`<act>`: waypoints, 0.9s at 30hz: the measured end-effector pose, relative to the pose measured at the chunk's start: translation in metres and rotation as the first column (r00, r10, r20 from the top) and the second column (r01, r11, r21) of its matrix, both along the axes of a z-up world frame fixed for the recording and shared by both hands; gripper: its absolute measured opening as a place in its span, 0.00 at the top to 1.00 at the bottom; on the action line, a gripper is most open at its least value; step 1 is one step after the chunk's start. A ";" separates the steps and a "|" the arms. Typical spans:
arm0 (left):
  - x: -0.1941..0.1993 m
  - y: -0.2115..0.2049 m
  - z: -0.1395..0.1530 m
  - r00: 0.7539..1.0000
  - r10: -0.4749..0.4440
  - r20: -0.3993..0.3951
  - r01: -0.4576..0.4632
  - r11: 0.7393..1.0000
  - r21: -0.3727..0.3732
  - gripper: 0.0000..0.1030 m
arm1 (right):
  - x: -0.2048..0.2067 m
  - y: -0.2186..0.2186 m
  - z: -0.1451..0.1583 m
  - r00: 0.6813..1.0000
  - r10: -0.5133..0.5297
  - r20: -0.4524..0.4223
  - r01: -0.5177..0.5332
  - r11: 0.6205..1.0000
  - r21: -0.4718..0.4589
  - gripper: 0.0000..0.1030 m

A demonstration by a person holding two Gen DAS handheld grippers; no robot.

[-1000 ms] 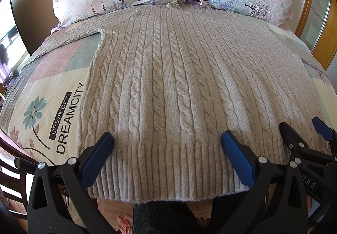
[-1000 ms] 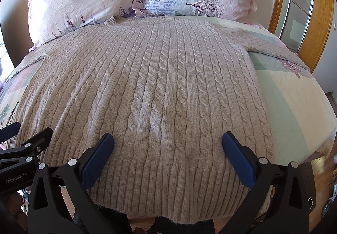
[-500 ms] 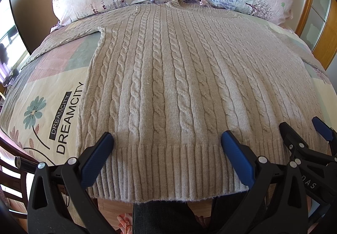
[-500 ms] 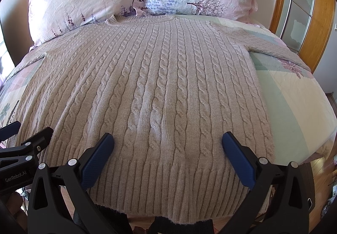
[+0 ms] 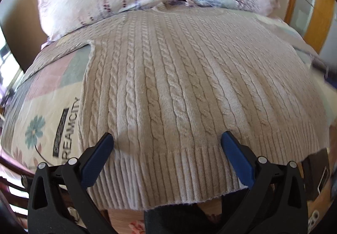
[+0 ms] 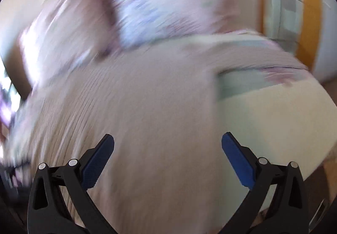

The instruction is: Fold small clothes

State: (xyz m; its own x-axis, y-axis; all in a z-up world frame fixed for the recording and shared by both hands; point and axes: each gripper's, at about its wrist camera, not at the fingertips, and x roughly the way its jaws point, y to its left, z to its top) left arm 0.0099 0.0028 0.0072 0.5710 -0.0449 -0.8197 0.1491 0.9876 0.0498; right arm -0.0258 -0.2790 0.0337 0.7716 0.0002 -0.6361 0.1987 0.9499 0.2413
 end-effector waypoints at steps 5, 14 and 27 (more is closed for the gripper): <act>0.042 0.063 0.022 0.997 0.079 -0.021 -0.081 0.954 -0.289 0.02 | 0.029 -0.180 0.016 0.924 -0.383 0.017 0.364 0.890 0.274 0.39; 0.096 0.145 0.025 0.987 0.154 0.047 -0.115 0.881 -0.458 0.02 | 0.089 -0.328 -0.049 0.791 -0.562 -0.240 0.597 0.625 0.503 0.61; 0.130 0.278 0.018 0.871 0.490 -0.040 -0.420 0.699 -0.578 0.02 | 0.140 -0.229 0.044 0.897 -0.428 0.110 0.398 0.890 0.222 0.93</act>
State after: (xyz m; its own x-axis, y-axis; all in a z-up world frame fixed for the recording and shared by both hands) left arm 0.1404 0.2807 0.0249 0.7259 -0.1778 -0.6644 -0.2979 0.7895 -0.5366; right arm 0.1143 -0.5078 0.0777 0.8151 -0.2313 -0.5312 0.5094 0.7230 0.4668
